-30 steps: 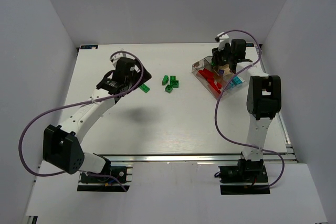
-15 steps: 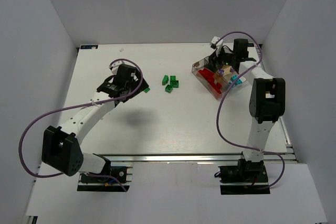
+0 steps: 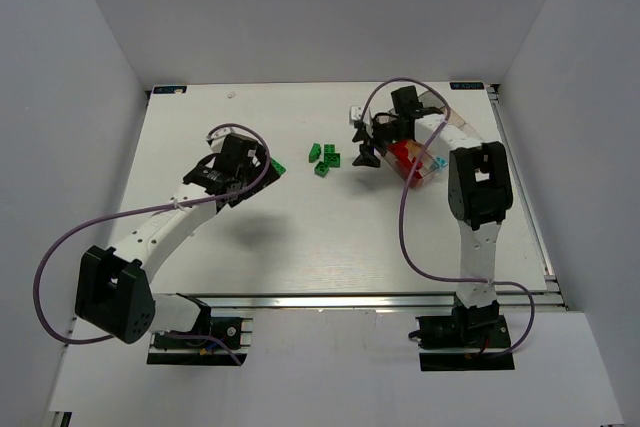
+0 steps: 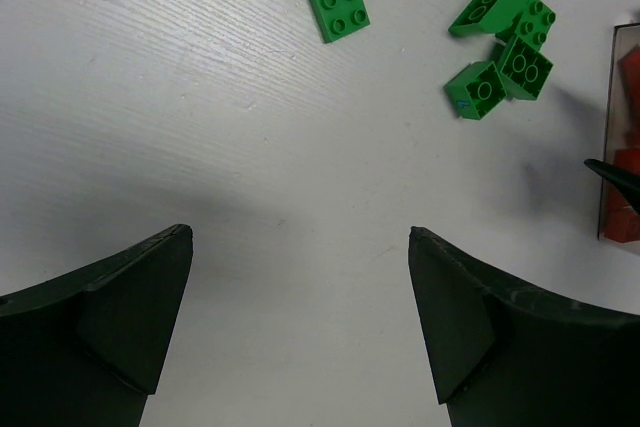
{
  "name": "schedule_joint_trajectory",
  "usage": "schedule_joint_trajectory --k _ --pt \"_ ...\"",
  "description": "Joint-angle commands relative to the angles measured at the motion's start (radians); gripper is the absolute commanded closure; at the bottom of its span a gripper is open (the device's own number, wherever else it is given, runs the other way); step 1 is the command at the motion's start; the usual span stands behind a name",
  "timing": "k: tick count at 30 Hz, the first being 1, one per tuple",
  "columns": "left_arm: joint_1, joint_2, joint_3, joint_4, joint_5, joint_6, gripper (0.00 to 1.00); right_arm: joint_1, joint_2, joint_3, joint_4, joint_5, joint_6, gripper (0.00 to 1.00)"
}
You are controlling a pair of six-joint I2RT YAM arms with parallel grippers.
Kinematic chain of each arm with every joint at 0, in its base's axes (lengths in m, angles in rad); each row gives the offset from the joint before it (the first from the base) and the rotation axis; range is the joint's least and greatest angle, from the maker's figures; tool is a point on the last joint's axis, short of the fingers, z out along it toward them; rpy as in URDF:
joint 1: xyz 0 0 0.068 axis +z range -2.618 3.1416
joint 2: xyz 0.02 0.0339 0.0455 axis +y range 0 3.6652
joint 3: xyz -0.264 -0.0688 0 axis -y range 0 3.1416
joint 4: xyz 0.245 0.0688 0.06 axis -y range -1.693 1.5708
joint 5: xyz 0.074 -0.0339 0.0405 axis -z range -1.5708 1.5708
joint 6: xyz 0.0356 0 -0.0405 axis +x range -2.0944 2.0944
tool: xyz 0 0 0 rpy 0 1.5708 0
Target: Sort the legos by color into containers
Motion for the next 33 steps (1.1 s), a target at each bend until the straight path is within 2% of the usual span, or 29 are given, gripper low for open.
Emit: schedule_joint_trajectory --k 1,6,18,21,24,25,28,31,33 --pt "0.002 -0.06 -0.014 -0.007 -0.016 -0.001 0.02 0.02 0.031 0.024 0.013 0.065 0.022 0.22" --pt "0.002 -0.077 -0.037 -0.012 -0.021 -0.009 0.02 0.065 0.083 0.037 0.087 0.14 0.11 0.22" --pt "0.002 -0.068 -0.048 -0.009 -0.018 -0.021 0.02 0.132 0.173 0.145 0.096 0.203 0.141 0.25" --pt "0.002 -0.056 -0.046 -0.003 -0.01 -0.022 0.02 0.135 0.18 0.149 0.096 0.205 0.136 0.31" --pt "0.002 -0.04 -0.046 0.005 -0.004 -0.021 0.02 0.131 0.182 0.148 0.081 0.2 0.115 0.48" --pt "0.002 -0.034 -0.049 0.006 -0.001 -0.022 0.02 0.131 0.18 0.146 0.074 0.196 0.101 0.58" --pt "0.002 -0.013 -0.052 0.028 0.002 -0.018 0.02 0.125 0.147 0.107 0.062 0.176 0.072 0.73" --pt "0.002 0.032 -0.045 0.051 -0.005 -0.01 0.02 0.116 0.073 0.031 0.076 0.148 0.05 0.8" --pt "0.002 0.062 -0.031 0.075 -0.016 0.001 0.02 0.097 0.007 0.001 0.079 0.111 0.075 0.81"
